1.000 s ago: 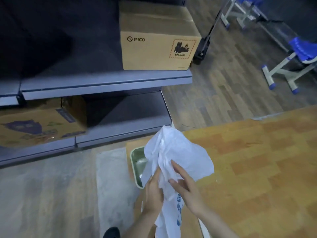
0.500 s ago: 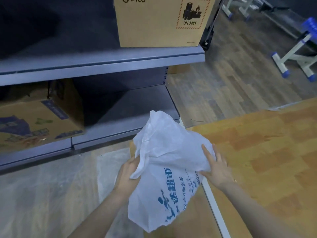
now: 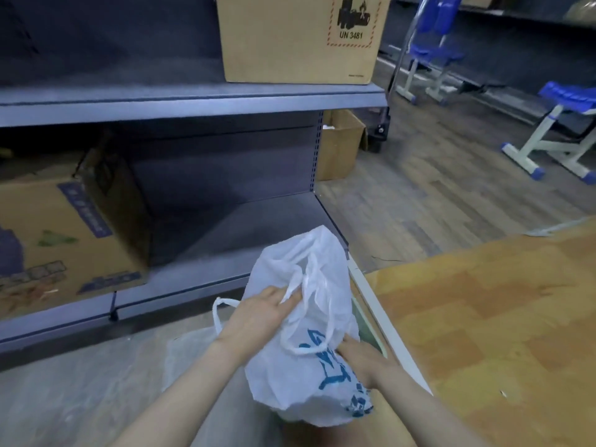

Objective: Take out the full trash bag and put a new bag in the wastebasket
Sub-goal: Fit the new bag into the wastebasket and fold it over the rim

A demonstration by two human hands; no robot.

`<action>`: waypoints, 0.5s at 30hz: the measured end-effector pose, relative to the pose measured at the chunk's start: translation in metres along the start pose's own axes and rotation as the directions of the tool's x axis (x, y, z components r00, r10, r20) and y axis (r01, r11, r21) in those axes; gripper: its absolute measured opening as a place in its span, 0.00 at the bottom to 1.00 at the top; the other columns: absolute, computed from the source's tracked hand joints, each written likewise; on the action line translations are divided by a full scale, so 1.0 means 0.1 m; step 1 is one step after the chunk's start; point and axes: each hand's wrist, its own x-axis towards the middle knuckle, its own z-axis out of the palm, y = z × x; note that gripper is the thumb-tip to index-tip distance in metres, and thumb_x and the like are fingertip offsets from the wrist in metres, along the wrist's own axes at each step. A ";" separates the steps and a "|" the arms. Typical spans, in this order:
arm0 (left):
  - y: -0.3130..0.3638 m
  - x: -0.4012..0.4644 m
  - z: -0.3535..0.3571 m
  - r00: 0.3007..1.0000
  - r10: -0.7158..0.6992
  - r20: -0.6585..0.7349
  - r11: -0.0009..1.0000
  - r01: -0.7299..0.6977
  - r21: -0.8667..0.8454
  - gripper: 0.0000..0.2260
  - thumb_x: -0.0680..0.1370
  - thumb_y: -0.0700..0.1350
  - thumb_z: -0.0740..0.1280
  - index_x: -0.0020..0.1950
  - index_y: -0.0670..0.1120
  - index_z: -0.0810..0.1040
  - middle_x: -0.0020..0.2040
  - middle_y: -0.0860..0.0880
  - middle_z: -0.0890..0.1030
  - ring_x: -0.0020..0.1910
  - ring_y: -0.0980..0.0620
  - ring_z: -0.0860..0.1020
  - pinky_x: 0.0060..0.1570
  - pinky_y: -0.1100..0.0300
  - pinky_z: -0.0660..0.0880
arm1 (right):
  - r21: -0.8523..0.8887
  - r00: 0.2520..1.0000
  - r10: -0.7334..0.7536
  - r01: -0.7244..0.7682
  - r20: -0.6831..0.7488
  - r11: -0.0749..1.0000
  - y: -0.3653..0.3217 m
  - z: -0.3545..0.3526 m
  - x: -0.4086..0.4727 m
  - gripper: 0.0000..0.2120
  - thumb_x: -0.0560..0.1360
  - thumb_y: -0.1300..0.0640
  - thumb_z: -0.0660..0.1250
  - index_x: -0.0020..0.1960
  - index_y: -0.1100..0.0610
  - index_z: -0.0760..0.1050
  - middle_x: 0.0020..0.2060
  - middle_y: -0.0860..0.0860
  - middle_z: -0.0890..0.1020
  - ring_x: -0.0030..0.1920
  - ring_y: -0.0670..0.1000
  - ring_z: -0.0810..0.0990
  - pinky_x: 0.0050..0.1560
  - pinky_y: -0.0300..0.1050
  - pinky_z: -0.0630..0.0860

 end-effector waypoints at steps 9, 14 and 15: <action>0.05 0.15 0.62 0.999 0.013 0.030 0.986 -0.018 0.163 0.30 0.52 0.50 0.80 0.53 0.55 0.78 0.40 0.58 0.80 0.31 0.57 0.76 0.17 0.65 0.65 | 0.026 0.863 0.038 -0.029 -0.504 0.999 0.23 -0.10 0.01 0.14 0.70 0.48 0.52 0.43 0.56 0.71 0.42 0.54 0.77 0.43 0.55 0.75 0.34 0.45 0.61; 0.13 0.20 0.65 0.980 -0.128 0.152 0.992 0.126 0.026 0.20 0.79 0.51 0.58 0.71 0.53 0.62 0.54 0.52 0.73 0.56 0.48 0.72 0.46 0.54 0.72 | 0.052 0.541 -0.121 0.293 -0.832 0.955 0.14 -0.26 -0.32 0.44 0.68 0.24 0.45 0.73 0.50 0.59 0.70 0.46 0.66 0.65 0.43 0.69 0.59 0.38 0.69; 0.13 0.22 0.63 0.977 -0.145 0.154 0.989 0.142 0.027 0.20 0.79 0.48 0.60 0.71 0.53 0.61 0.51 0.53 0.71 0.55 0.49 0.72 0.46 0.54 0.73 | -0.008 0.559 -0.213 0.346 -0.802 0.938 0.09 -0.27 -0.35 0.46 0.66 0.22 0.47 0.76 0.48 0.53 0.74 0.45 0.59 0.71 0.42 0.62 0.65 0.37 0.65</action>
